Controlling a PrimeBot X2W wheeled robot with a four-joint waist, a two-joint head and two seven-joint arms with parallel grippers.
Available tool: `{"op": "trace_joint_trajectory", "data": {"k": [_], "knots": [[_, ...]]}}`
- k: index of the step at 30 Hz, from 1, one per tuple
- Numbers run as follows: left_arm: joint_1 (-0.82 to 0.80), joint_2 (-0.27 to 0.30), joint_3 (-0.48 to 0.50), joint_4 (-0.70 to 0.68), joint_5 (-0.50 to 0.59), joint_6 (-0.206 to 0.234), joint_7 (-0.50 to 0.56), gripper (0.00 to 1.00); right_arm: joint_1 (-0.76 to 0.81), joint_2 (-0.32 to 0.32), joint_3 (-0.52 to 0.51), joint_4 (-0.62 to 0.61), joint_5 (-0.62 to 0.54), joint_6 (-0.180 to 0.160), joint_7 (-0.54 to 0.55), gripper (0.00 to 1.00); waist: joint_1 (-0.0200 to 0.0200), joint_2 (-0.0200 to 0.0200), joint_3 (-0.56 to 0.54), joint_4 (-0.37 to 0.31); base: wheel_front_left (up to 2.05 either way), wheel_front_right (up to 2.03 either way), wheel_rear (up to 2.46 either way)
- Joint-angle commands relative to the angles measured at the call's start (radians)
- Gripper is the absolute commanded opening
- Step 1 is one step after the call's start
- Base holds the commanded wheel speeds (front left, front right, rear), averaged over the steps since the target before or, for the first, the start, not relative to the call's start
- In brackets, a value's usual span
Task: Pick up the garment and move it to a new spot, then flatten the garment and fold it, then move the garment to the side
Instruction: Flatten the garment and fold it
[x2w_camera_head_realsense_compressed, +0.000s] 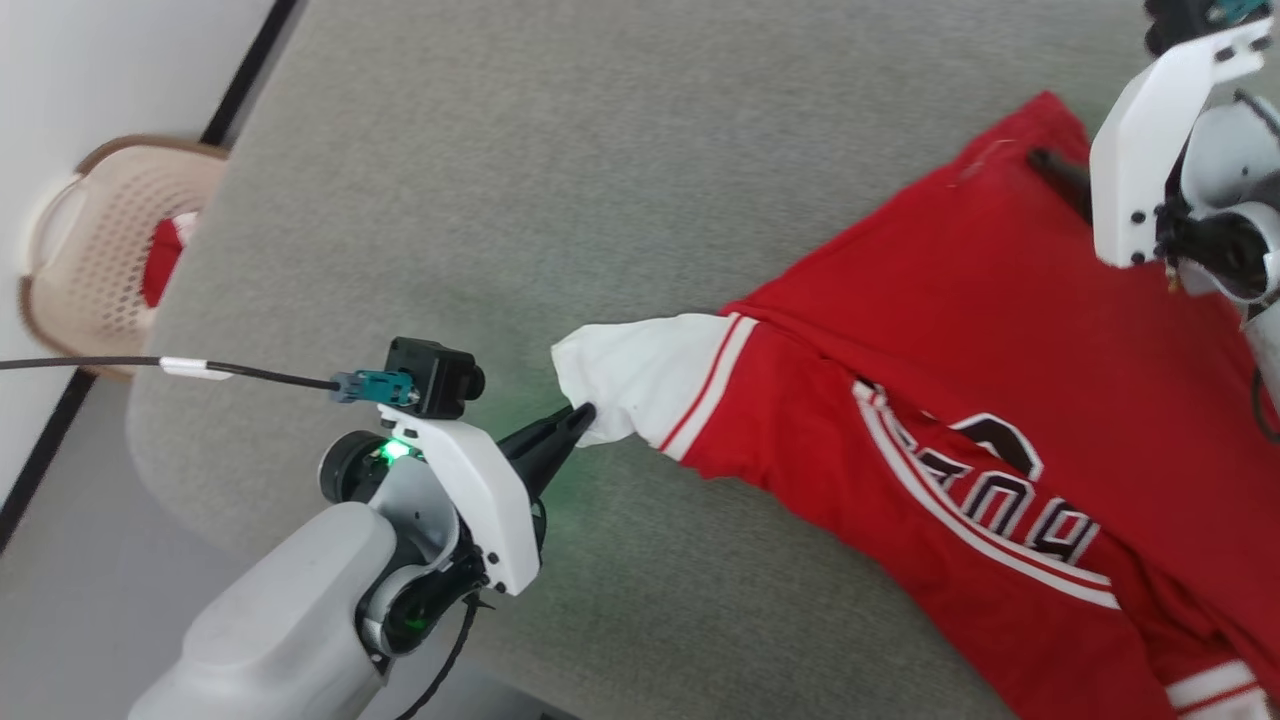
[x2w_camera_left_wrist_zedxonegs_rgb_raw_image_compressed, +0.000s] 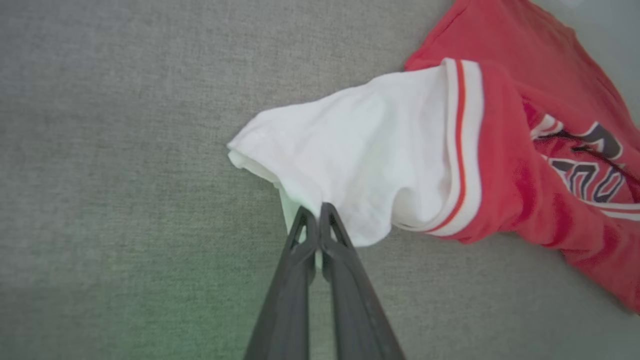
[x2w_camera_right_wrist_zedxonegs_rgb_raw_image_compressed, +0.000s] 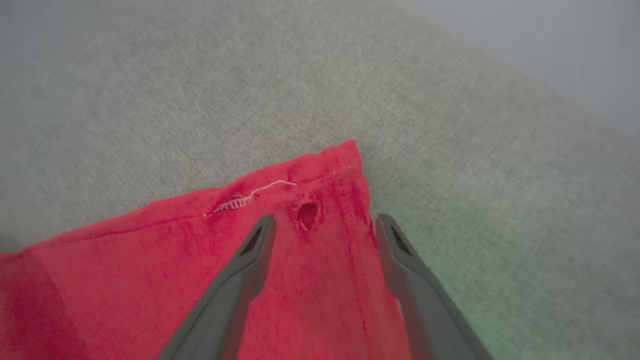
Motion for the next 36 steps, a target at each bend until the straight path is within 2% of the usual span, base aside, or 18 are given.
{"op": "trace_joint_trajectory", "data": {"k": [1, 7, 12, 13, 14, 15, 19, 26, 36], "knots": [[-0.015, -0.006, -0.002, 0.006, 0.006, -0.005, -0.007, 0.0, -0.008, 0.002, 0.013, 0.027, 0.008, 0.0, 0.011, 1.0, 0.0, 0.0, 0.015, 0.027, 0.0, 0.0, 0.0], [-0.033, -0.036, -0.014, 0.053, 0.0, -0.028, -0.02, 0.0, 0.008, -0.003, 0.157, 0.19, 0.058, 0.0, 0.126, 1.0, 0.0, 0.0, 0.025, 0.05, 0.0, 0.0, 0.0], [-0.045, -0.045, -0.018, 0.084, -0.006, -0.039, -0.027, 0.0, 0.044, -0.01, 0.245, 0.273, 0.083, 0.0, 0.197, 1.0, 0.0, 0.0, 0.021, 0.048, 0.0, 0.0, 0.0], [-0.049, -0.045, -0.018, 0.089, -0.008, -0.041, -0.027, 0.0, 0.039, -0.011, 0.252, 0.28, 0.092, 0.0, 0.2, 0.86, 0.0, 0.0, 0.02, 0.045, 0.0, 0.0, 0.0], [-0.054, -0.044, -0.02, 0.095, -0.007, -0.044, -0.027, 0.0, 0.03, -0.012, 0.259, 0.282, 0.098, 0.0, 0.203, 0.03, 0.0, 0.0, 0.018, 0.041, 0.0, 0.0, 0.0], [-0.059, -0.041, -0.021, 0.1, -0.007, -0.045, -0.025, 0.0, 0.02, -0.012, 0.268, 0.274, 0.106, 0.0, 0.203, 0.0, 0.0, 0.0, 0.015, 0.036, 0.0, 0.0, 0.0], [-0.085, -0.019, -0.013, 0.111, -0.009, -0.052, -0.019, 0.0, -0.061, -0.021, 0.258, 0.263, 0.131, 0.0, 0.153, 0.0, 0.0, 0.0, 0.003, 0.006, 0.0, 0.0, 0.0], [-0.156, 0.055, 0.007, 0.103, 0.014, -0.047, 0.01, 0.0, -0.153, -0.046, 0.272, 0.162, 0.165, 0.0, 0.029, 0.0, 0.0, 0.0, -0.03, -0.058, 0.0, 0.0, 0.0], [-0.289, 0.21, 0.051, 0.021, 0.042, -0.011, 0.113, 0.0, -0.143, -0.119, 0.267, 0.013, 0.223, 0.0, -0.143, 0.0, 0.0, 0.0, -0.106, -0.194, 0.0, 0.0, 0.0]]}}
